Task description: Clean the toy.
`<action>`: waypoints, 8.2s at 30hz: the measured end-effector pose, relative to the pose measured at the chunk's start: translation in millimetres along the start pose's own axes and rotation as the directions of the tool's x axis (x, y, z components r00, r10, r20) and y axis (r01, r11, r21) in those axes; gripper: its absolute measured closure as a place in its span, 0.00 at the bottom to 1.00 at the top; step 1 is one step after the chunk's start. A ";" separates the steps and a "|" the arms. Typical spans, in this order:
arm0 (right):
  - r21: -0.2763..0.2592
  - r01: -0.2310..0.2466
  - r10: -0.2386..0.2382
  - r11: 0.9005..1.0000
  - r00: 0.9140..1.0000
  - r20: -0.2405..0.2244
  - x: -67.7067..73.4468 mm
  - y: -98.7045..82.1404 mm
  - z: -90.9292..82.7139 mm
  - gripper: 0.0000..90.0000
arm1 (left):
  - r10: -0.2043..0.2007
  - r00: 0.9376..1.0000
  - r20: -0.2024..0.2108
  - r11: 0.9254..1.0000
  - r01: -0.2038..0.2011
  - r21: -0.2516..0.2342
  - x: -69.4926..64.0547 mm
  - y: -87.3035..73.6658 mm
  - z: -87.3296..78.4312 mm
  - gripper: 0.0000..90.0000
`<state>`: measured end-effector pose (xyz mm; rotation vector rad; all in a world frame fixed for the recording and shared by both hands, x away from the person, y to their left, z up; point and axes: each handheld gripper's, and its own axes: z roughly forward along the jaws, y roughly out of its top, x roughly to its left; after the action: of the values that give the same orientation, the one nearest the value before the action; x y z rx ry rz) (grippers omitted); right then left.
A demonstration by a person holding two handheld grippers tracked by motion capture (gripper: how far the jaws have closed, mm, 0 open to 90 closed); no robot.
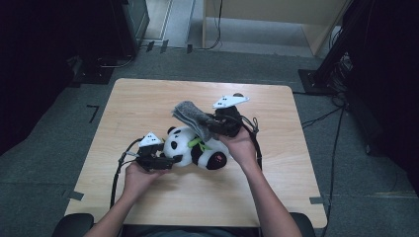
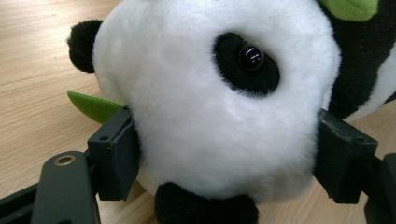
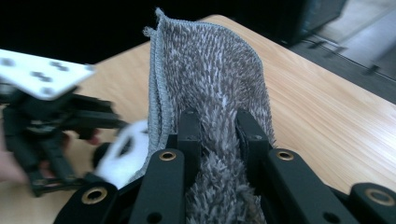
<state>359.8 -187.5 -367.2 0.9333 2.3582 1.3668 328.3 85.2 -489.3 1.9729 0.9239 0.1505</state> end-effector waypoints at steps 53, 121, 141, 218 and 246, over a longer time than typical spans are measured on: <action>0.008 -0.078 0.077 0.997 0.995 0.064 -33.3 -17.7 -13.9 0.84 | -0.027 1.000 0.002 1.000 0.027 0.014 2.9 4.8 0.5 0.26; 0.190 -0.346 0.310 0.919 0.930 0.199 -89.7 -139.9 -31.1 0.85 | -0.021 0.999 0.033 1.000 0.020 0.016 7.6 10.4 5.0 0.25; -0.045 -0.247 0.251 0.968 0.960 0.127 -56.6 -81.4 -77.9 0.85 | -0.006 1.000 0.024 1.000 0.006 0.017 5.8 9.9 5.4 0.25; 0.103 -0.258 0.247 0.961 0.963 0.108 -64.6 -100.5 -78.8 0.85 | -0.015 0.999 0.029 1.000 0.014 0.021 7.0 13.1 7.9 0.24; 0.198 -0.042 0.061 0.979 0.994 -0.092 8.5 -65.8 -41.4 0.83 | 0.019 1.000 0.013 0.999 -0.020 0.027 3.5 12.3 8.8 0.24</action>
<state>305.9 -233.3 -400.5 1.0069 2.5976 1.2422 341.5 77.8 -485.5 2.0058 0.9029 0.1369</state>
